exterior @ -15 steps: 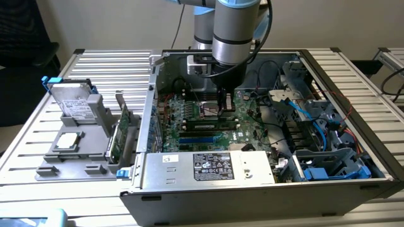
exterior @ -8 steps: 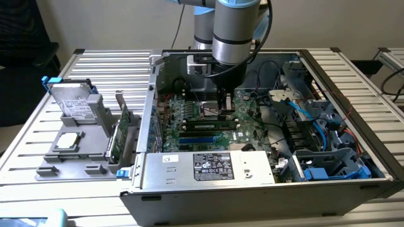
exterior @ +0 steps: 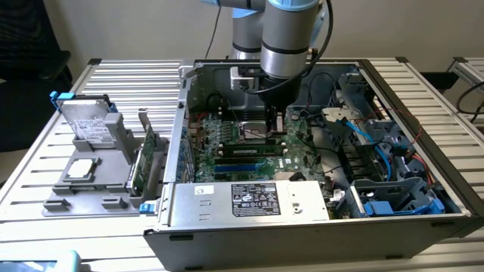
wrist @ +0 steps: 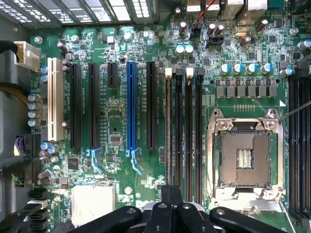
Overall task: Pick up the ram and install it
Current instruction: 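Press down the ram until it locks into place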
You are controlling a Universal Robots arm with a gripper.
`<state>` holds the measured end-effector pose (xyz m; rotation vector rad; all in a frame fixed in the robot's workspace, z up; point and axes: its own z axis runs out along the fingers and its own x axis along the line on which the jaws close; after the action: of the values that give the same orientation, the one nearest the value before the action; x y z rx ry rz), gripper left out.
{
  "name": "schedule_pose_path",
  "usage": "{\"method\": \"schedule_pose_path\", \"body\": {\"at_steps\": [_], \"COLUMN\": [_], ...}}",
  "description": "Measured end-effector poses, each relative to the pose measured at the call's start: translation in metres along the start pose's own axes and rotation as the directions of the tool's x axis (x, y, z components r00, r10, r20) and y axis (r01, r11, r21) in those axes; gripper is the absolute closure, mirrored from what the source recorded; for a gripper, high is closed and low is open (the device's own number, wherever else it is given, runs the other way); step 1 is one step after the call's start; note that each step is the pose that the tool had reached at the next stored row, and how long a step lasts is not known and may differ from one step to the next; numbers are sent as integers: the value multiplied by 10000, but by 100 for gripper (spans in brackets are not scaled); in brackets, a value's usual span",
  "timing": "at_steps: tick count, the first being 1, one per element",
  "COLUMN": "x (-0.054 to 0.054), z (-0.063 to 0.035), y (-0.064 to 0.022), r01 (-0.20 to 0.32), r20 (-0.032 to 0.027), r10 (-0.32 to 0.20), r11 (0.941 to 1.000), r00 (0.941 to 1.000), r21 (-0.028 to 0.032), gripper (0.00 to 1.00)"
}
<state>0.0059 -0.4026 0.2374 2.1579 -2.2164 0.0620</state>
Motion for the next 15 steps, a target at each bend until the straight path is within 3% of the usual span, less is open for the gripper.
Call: {"method": "schedule_pose_path", "body": {"at_steps": [6,10,15], "x": [-1,-1,-2], "z": [5,12,24], "y": [-23,-23,-22], "r01": [-4,-14,-17], "r20": [2,10,9], "r10": [4,14,17], "r11": [10000,9998,9997], "r00": [10000,10000,10000], "r21": [29,217,251], "gripper": [89,89,89]}}
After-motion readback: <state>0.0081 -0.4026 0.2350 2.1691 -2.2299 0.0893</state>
